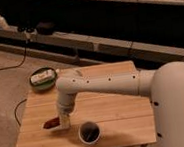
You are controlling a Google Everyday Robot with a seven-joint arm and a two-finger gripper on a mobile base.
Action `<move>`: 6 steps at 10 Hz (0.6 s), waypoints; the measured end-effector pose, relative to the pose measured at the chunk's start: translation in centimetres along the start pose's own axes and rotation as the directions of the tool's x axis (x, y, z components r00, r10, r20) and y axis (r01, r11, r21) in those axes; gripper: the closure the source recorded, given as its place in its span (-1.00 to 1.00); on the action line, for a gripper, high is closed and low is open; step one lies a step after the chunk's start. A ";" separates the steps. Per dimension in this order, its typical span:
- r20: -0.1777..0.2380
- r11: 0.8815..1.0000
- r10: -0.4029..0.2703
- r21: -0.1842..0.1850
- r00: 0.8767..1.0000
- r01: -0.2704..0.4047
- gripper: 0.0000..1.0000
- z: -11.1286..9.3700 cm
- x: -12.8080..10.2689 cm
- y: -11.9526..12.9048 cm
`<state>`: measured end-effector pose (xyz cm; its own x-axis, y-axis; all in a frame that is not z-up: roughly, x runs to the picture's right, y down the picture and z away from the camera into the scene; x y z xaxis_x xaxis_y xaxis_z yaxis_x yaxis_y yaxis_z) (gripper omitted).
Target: Place the pepper on the white sponge
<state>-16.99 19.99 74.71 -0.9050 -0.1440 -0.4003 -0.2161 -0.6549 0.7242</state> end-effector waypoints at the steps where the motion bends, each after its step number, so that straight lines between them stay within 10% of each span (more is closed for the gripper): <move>1: -0.001 1.000 0.004 -0.003 1.000 -0.004 0.94 0.0 -0.1 0.1; 6: 0.001 1.000 0.006 0.002 1.000 -0.006 0.93 0.6 -0.5 0.2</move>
<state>-16.80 20.41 75.36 -0.9067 -0.1476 -0.3952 -0.2111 -0.6525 0.7278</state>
